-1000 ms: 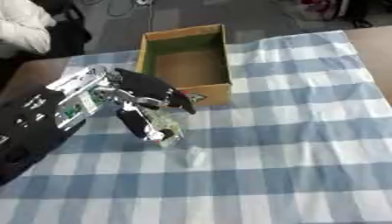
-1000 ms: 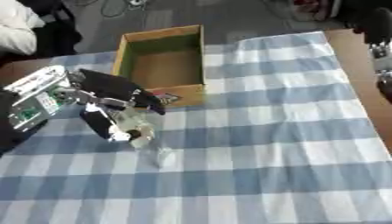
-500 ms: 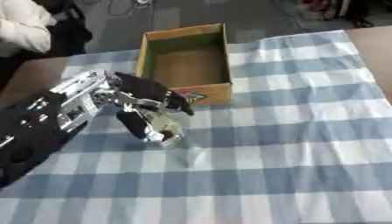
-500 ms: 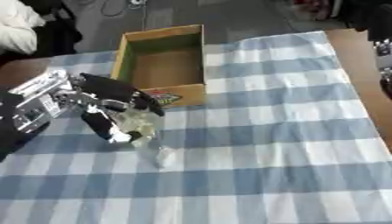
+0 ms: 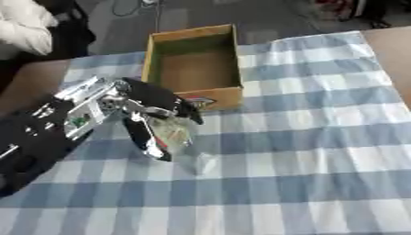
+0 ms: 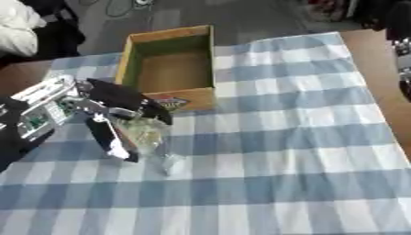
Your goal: Pick up objects on the table and place them in the box.
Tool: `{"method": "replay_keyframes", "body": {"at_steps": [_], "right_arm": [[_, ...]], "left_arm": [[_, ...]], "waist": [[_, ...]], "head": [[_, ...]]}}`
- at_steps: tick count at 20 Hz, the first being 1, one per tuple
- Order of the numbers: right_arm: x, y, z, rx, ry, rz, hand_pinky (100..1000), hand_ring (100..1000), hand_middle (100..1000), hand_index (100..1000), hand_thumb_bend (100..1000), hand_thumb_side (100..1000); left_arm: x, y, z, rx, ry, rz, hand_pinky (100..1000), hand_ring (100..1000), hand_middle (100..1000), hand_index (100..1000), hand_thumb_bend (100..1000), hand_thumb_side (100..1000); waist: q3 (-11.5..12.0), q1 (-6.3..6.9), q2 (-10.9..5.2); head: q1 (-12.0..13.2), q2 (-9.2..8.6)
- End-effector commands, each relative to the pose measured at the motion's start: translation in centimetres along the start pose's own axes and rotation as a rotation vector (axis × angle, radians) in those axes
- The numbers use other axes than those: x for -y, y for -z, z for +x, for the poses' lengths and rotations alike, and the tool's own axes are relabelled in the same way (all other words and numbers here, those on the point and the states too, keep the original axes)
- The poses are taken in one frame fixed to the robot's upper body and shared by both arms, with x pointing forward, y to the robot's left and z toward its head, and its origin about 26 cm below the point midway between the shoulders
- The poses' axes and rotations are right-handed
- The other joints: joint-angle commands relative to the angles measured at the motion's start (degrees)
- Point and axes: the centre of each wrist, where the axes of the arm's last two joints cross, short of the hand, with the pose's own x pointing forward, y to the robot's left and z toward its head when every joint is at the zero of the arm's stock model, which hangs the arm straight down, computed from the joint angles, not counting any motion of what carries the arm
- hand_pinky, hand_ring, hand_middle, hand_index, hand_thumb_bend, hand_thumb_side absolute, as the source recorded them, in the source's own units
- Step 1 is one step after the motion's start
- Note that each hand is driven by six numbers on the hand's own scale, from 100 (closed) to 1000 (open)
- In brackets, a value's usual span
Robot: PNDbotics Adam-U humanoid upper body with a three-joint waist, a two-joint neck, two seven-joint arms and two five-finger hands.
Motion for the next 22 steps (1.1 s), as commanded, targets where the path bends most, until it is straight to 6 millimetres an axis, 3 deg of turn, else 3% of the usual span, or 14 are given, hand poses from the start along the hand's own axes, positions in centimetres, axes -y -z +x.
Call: {"method": "replay_keyframes", "body": {"at_steps": [1, 2, 22], "right_arm": [[0.63, 0.51, 0.39, 0.027, -0.012, -0.009, 487, 455, 493, 711, 183, 1000], [0.63, 0.51, 0.39, 0.027, -0.012, -0.009, 487, 455, 494, 711, 184, 1000], [0.59, 0.58, 0.44, 0.029, -0.007, -0.008, 487, 455, 494, 711, 174, 1000]], "left_arm": [[-0.91, -0.61, -0.19, 0.239, 0.274, -0.365, 903, 918, 971, 1000, 812, 395], [-0.94, -0.6, -0.19, 0.234, 0.281, -0.372, 938, 940, 991, 1000, 779, 366], [-0.9, 0.15, -0.27, 0.182, 0.331, -0.435, 932, 938, 992, 1000, 809, 360]], "waist": [[-0.02, -0.31, -0.78], [-0.02, -0.3, -0.78], [-0.18, -0.47, -0.65]], "head": [[0.58, 0.22], [0.59, 0.25], [0.81, 0.43]]}}
